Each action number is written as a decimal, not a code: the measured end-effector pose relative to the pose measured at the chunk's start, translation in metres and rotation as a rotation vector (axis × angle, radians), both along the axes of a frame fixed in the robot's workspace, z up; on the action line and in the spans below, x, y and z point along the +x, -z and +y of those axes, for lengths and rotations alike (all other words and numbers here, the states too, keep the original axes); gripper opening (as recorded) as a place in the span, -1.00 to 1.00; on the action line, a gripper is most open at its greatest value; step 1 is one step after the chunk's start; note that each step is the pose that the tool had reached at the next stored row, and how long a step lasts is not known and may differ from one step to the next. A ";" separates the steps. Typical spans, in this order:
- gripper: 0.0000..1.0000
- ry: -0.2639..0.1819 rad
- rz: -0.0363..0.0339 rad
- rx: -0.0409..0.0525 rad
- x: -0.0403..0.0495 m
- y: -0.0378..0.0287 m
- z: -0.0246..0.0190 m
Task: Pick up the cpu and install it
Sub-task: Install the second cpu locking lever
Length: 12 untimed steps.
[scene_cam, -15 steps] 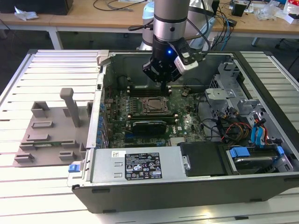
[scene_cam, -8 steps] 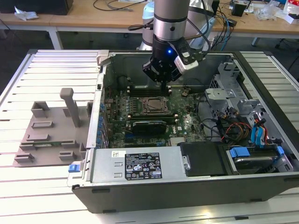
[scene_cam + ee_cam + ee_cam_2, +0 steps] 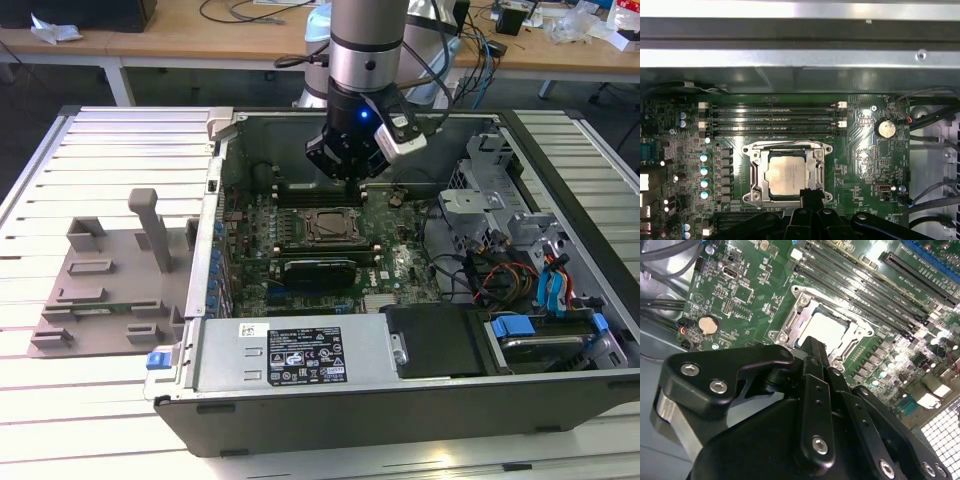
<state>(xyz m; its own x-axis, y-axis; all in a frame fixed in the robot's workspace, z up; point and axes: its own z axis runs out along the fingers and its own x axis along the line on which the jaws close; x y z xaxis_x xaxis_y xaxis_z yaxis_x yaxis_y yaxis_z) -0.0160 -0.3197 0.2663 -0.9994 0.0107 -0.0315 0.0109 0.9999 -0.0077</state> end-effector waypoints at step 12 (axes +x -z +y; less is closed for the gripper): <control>-0.79 0.000 0.0000 -0.0001 0.0000 0.0000 -0.0164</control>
<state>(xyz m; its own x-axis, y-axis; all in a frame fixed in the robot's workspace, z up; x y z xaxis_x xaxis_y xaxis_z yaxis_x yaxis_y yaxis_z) -0.0160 -0.3362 0.2663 -0.9994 0.0107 -0.0315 0.0110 0.9999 -0.0077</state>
